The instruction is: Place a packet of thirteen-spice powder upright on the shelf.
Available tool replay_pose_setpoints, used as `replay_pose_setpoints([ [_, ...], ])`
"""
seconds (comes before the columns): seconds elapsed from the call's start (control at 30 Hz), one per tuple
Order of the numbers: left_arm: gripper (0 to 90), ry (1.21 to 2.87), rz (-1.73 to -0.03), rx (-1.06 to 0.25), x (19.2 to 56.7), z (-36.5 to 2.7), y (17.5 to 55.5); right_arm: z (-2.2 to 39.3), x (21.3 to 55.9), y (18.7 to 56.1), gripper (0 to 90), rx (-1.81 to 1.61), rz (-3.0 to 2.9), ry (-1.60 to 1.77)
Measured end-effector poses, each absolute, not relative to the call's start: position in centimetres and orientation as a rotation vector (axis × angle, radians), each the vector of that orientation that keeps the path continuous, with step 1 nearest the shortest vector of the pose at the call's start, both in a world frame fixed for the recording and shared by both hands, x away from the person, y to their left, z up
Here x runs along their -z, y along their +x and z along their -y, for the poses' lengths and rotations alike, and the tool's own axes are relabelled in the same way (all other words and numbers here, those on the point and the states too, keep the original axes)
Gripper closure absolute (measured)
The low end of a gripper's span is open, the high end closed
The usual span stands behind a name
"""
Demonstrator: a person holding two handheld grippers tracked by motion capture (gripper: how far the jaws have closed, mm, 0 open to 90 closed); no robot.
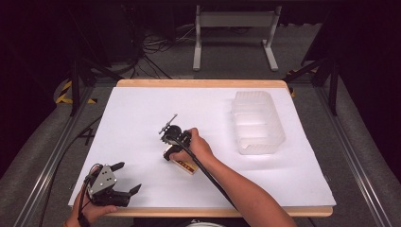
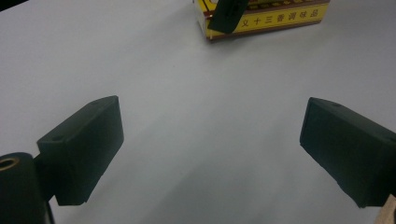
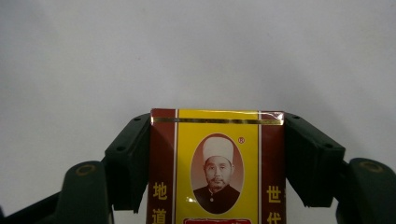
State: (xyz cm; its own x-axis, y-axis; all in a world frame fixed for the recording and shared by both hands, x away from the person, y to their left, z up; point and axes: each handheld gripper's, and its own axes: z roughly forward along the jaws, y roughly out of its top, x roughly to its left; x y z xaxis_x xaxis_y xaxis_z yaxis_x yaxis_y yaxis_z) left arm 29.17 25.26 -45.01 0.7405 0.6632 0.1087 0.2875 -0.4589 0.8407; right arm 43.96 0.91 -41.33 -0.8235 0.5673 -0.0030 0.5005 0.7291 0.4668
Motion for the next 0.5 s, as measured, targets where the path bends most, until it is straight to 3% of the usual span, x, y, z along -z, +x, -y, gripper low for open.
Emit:
replay_pose_setpoints([
  [0.5, 6.7, 2.074, -0.692, -0.518, 45.0, -24.5, 30.0, 2.9, 38.2, 42.0, 32.7, -0.906, -2.688, 0.874],
])
